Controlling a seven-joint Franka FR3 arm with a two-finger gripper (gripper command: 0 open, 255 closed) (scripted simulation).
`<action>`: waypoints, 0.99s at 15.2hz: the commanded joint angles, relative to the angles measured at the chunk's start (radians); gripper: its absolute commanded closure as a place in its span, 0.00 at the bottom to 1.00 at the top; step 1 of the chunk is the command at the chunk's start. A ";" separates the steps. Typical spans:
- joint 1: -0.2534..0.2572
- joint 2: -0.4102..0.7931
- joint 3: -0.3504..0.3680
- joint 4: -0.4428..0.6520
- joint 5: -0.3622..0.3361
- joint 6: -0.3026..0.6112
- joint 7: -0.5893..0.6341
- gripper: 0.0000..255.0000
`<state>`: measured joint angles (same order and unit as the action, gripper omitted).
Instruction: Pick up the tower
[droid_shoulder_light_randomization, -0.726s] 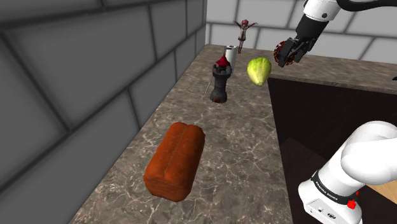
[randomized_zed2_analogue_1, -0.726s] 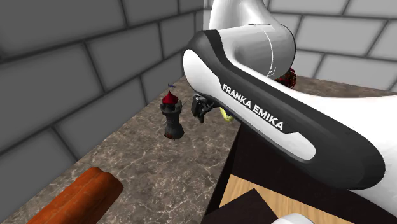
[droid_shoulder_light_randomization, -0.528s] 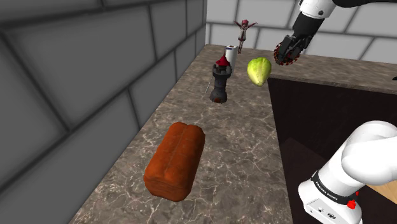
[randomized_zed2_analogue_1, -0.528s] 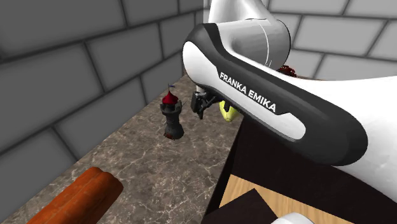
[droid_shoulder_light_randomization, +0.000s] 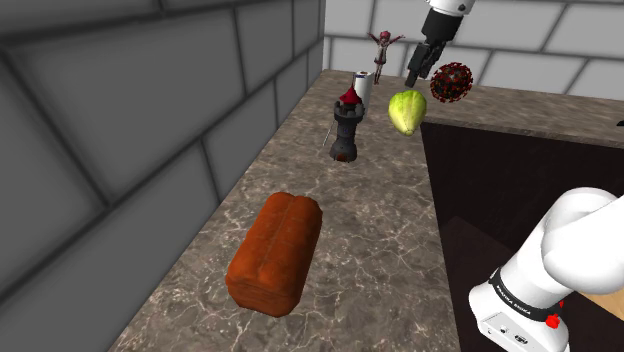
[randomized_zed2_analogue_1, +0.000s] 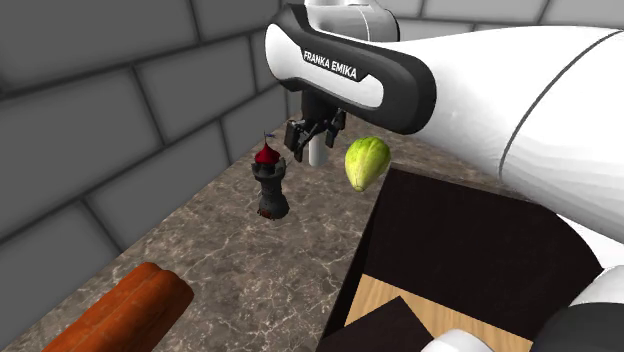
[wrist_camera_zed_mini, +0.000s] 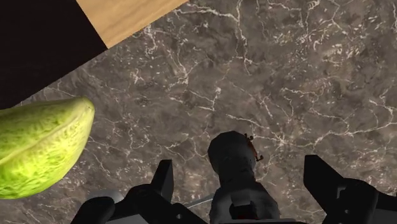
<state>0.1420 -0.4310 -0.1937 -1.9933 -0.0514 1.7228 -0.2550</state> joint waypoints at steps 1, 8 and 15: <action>0.025 0.097 -0.025 0.095 0.022 -0.008 -0.088 0.00; 0.069 0.415 -0.064 0.455 0.126 -0.100 -0.358 0.00; 0.070 0.513 -0.058 0.526 0.160 -0.094 -0.444 0.00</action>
<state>0.2096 0.0878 -0.2533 -1.4446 0.1105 1.6119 -0.6990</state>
